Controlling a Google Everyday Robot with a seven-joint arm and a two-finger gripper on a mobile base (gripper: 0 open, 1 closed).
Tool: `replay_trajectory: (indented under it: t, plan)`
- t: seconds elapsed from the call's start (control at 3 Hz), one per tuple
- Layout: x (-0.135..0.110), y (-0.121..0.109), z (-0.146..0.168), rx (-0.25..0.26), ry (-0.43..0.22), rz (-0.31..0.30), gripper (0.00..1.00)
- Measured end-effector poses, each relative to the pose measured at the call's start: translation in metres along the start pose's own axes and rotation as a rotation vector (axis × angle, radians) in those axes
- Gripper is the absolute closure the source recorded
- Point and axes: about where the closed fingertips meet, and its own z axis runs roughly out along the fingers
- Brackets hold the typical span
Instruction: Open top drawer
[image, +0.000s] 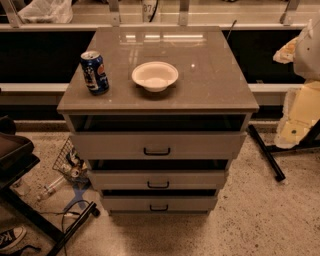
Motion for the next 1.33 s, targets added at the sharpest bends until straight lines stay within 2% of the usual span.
replay_trajectory:
  t: [0.33, 0.67, 1.0, 1.33]
  plan:
    - [0.000, 0.000, 0.000, 0.000, 0.000, 0.000, 0.00]
    - [0.000, 0.003, 0.012, 0.019, -0.030, 0.007, 0.00]
    - [0.002, 0.016, 0.048, 0.029, -0.113, -0.015, 0.00]
    - [0.005, 0.027, 0.090, 0.053, -0.227, -0.061, 0.00]
